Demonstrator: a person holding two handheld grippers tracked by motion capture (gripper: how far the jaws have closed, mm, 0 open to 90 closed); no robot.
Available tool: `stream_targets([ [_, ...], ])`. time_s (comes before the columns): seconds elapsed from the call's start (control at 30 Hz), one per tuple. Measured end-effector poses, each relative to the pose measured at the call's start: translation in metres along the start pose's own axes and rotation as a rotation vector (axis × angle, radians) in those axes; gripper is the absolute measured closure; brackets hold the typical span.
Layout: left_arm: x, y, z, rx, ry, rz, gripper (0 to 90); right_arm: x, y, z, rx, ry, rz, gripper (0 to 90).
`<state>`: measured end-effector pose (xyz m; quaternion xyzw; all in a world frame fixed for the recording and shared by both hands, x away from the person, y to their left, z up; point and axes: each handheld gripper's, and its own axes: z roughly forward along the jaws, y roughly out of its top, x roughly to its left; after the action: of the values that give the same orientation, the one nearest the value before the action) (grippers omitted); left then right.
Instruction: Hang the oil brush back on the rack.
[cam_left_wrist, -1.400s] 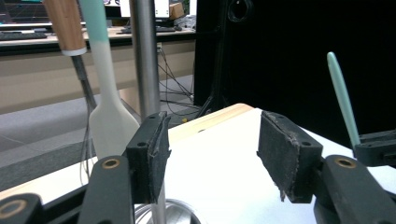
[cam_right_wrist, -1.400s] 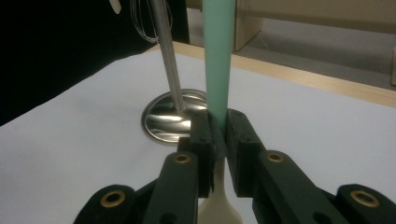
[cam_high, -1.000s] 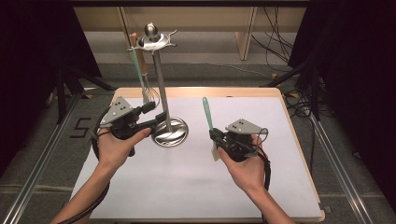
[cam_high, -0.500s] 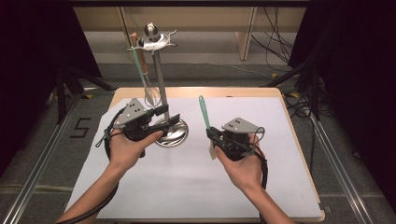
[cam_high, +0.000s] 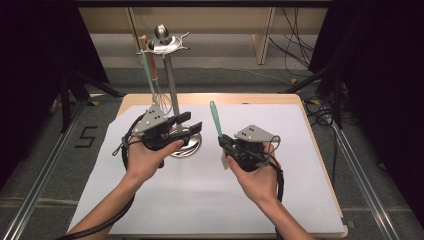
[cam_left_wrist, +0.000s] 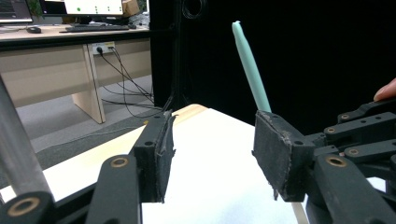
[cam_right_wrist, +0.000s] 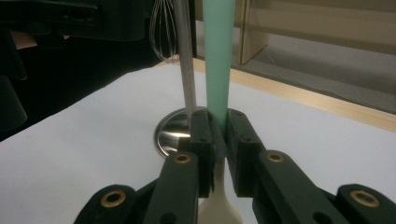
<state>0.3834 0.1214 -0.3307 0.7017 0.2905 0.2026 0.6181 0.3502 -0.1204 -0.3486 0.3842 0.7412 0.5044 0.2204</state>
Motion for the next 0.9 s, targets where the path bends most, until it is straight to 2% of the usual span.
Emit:
stream_targets([
  [0.03, -0.001, 0.000, 0.001, -0.001, -0.002, -0.001, 46.9, 0.001, 0.000, -0.001, 0.005, -0.008, 0.009, 82.7],
  [0.07, -0.001, 0.000, 0.001, 0.001, -0.003, 0.001, 47.0, 0.000, 0.000, 0.000, 0.000, -0.006, -0.012, 82.7],
  [0.13, -0.003, 0.001, 0.002, 0.000, -0.011, 0.004, 47.0, 0.002, 0.001, 0.000, 0.010, 0.005, 0.001, 82.7],
  [0.2, -0.004, 0.002, 0.003, -0.002, -0.011, 0.004, 47.1, 0.002, 0.001, 0.000, 0.000, -0.003, -0.019, 82.7],
  [0.23, -0.004, 0.002, 0.003, -0.005, -0.014, 0.007, 47.1, 0.003, 0.001, 0.000, -0.001, -0.007, -0.005, 82.7],
  [0.3, -0.006, 0.003, 0.004, -0.005, -0.015, 0.002, 47.3, 0.004, 0.002, 0.001, -0.006, 0.000, -0.015, 82.7],
  [0.33, -0.006, 0.003, 0.004, -0.004, -0.018, 0.008, 47.4, 0.005, 0.001, 0.003, -0.021, -0.008, -0.004, 82.7],
  [0.37, -0.007, 0.003, 0.005, -0.005, -0.021, 0.006, 47.6, 0.005, 0.002, 0.002, 0.003, 0.004, -0.015, 82.7],
  [0.43, -0.008, 0.003, 0.006, -0.003, -0.027, 0.008, 48.3, 0.006, 0.002, 0.002, -0.003, -0.001, -0.026, 82.7],
  [0.47, -0.009, 0.003, 0.006, -0.002, -0.030, 0.011, 48.8, 0.006, 0.002, 0.003, -0.008, 0.010, -0.025, 82.7],
  [0.5, -0.010, 0.003, 0.007, -0.001, -0.032, 0.010, 49.4, 0.009, 0.002, 0.001, 0.013, 0.013, 0.012, 82.7],
  [0.53, -0.011, 0.003, 0.008, -0.004, -0.034, -0.006, 49.9, 0.009, 0.002, 0.002, 0.001, 0.016, 0.007, 82.7],
  [0.57, -0.012, 0.003, 0.008, -0.003, -0.037, -0.003, 50.6, 0.009, 0.003, 0.003, -0.010, 0.004, -0.028, 82.7],
  [0.63, -0.013, 0.003, 0.010, -0.009, -0.044, -0.007, 52.2, 0.010, 0.004, 0.003, -0.008, 0.005, -0.031, 82.7],
  [0.67, -0.014, 0.004, 0.010, -0.009, -0.048, -0.008, 52.7, 0.013, 0.004, 0.001, 0.014, 0.011, 0.003, 82.7],
  [0.73, -0.016, 0.004, 0.011, -0.013, -0.055, -0.007, 53.8, 0.014, 0.005, 0.001, 0.004, 0.011, 0.000, 82.7],
  [0.77, -0.016, 0.004, 0.012, -0.014, -0.059, -0.009, 54.2, 0.013, 0.006, 0.002, -0.004, 0.011, -0.030, 82.7],
  [0.8, -0.016, 0.005, 0.013, -0.013, -0.064, 0.008, 54.7, 0.014, 0.006, 0.001, 0.000, 0.015, -0.027, 82.7],
  [0.83, -0.017, 0.005, 0.013, -0.015, -0.068, 0.009, 55.4, 0.014, 0.006, 0.001, -0.006, 0.005, -0.035, 82.7],
  [0.87, -0.017, 0.005, 0.014, -0.016, -0.071, 0.012, 56.3, 0.015, 0.005, 0.002, -0.009, 0.006, -0.014, 82.7],
  [0.9, -0.018, 0.005, 0.015, -0.017, -0.074, 0.011, 57.2, 0.015, 0.005, 0.003, -0.033, -0.012, -0.036, 82.7],
])
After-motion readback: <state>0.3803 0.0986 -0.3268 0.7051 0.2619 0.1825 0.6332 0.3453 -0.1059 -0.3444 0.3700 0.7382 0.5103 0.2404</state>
